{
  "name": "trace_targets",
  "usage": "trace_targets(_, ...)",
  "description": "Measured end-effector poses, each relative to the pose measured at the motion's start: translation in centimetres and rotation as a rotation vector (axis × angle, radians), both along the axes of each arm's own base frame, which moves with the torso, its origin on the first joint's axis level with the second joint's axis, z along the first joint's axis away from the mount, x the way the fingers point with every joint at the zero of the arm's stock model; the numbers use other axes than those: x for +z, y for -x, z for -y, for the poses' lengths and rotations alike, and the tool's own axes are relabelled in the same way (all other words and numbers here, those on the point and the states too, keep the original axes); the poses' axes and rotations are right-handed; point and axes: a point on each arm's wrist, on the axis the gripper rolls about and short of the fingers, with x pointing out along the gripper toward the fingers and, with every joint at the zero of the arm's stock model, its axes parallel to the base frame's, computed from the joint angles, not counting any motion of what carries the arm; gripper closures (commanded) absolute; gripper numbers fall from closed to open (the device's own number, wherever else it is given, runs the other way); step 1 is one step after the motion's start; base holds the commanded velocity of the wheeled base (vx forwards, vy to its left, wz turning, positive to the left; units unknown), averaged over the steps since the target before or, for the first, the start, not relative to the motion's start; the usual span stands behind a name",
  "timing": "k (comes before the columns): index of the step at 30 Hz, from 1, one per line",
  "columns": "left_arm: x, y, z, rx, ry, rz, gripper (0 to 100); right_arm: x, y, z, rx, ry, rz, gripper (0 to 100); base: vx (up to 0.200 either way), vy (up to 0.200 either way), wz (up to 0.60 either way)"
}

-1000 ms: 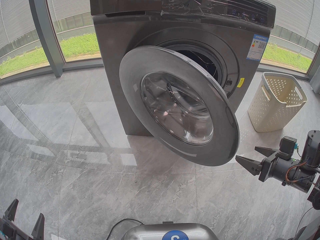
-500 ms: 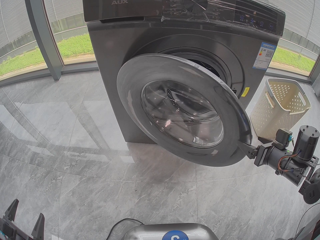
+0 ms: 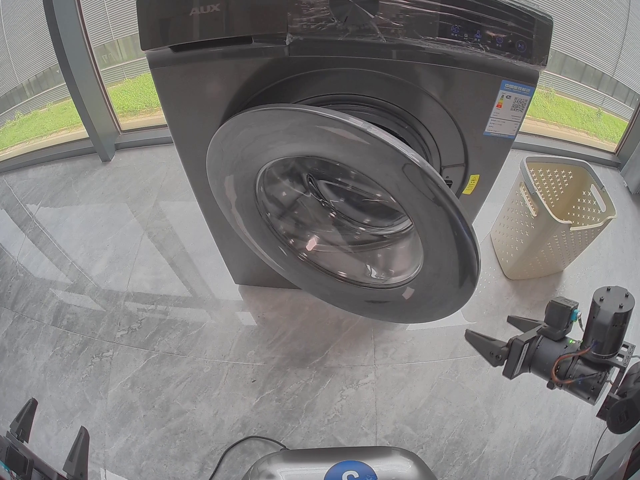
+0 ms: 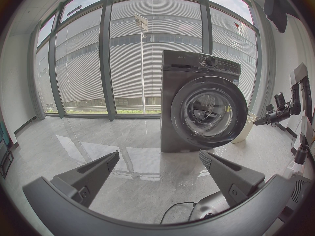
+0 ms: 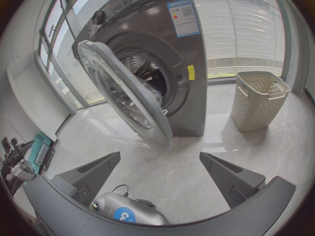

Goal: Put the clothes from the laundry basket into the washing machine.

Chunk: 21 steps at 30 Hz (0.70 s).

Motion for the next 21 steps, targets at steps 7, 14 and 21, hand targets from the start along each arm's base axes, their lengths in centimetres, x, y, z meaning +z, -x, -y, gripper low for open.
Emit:
trace_targets(7,0.0,0.0,0.0,-0.001,0.000,0.000,0,0.5,2.0,-3.4,0.181,-0.073,0.029,0,0.114,0.000,0.00)
trace_targets(14,0.0,0.0,0.0,0.000,0.000,0.000,0,1.4,2.3,-4.9,0.247,-0.128,0.073,0,0.200,0.000,0.00)
trace_targets(21,0.0,0.0,0.0,0.001,0.005,0.000,0,2.3,0.8,-5.8,0.233,-0.165,0.111,0,0.114,0.000,0.00)
